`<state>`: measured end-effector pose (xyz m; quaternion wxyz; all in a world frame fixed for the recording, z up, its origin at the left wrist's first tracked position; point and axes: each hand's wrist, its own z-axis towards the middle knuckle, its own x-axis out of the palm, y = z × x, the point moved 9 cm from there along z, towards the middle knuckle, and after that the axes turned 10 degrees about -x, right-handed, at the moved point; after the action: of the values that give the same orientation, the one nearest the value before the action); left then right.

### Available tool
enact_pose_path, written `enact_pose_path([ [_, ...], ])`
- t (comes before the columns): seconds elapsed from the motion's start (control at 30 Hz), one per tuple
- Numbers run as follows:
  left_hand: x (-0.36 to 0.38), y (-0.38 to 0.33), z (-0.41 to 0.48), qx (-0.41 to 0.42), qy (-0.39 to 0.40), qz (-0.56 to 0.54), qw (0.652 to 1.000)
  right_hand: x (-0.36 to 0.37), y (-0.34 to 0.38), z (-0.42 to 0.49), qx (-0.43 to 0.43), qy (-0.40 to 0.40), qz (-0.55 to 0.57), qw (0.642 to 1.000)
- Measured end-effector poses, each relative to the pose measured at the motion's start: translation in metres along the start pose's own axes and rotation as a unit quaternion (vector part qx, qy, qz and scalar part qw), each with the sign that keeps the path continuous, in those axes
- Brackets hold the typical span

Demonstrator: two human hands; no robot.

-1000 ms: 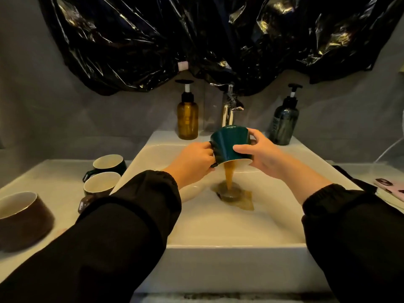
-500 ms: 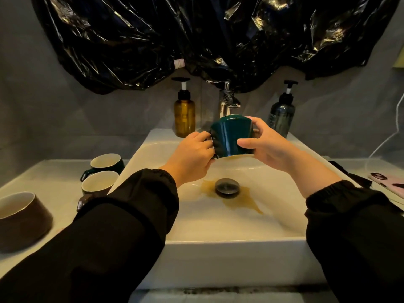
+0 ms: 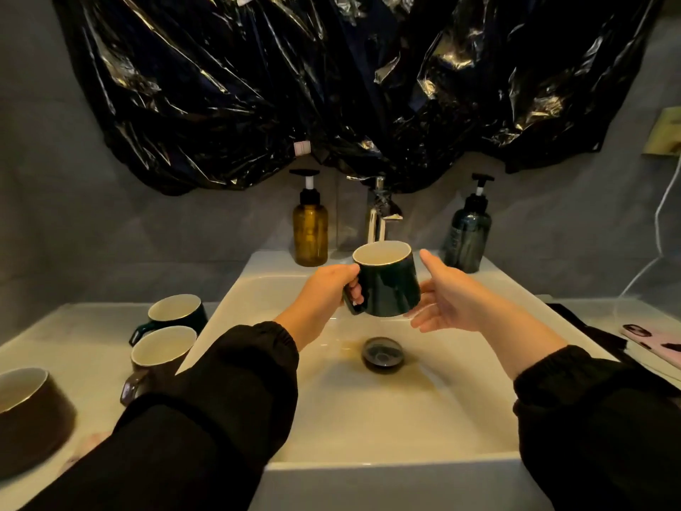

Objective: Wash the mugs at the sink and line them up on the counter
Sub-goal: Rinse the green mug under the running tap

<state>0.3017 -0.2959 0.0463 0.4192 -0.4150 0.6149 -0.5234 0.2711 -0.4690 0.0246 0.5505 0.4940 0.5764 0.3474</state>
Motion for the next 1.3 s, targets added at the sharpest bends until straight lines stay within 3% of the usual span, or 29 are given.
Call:
enact_pose_path([
  [0.07, -0.004, 0.001, 0.006, -0.047, -0.016, -0.101, 0.994, -0.016, 0.030, 0.000, -0.074, -0.102, -0.109, 0.986],
  [0.13, -0.008, 0.002, 0.011, -0.071, -0.044, -0.141, 0.987, -0.034, 0.084, -0.009, -0.223, -0.232, -0.211, 0.923],
  [0.2, -0.012, 0.001, 0.016, -0.080, -0.068, -0.171, 0.980, -0.032, 0.131, -0.016, -0.350, -0.267, -0.223, 0.870],
  [0.27, -0.016, 0.002, 0.020, -0.086, -0.086, -0.201, 0.972, -0.020, 0.159, -0.005, -0.396, -0.247, -0.242, 0.851],
  [0.4, -0.023, 0.003, 0.027, -0.082, -0.093, -0.232, 0.965, 0.008, 0.180, 0.029, -0.404, -0.202, -0.305, 0.838],
  [0.63, -0.035, 0.007, 0.030, -0.075, -0.111, -0.218, 0.967, 0.005, 0.200, 0.049, -0.399, -0.237, -0.349, 0.814],
  [1.0, -0.033, 0.009, 0.029, -0.083, -0.119, -0.214, 0.966, -0.009, 0.206, 0.056, -0.401, -0.276, -0.292, 0.823],
  [1.3, -0.038, 0.015, 0.030, -0.090, -0.135, -0.218, 0.962, -0.007, 0.208, 0.056, -0.400, -0.290, -0.328, 0.806],
])
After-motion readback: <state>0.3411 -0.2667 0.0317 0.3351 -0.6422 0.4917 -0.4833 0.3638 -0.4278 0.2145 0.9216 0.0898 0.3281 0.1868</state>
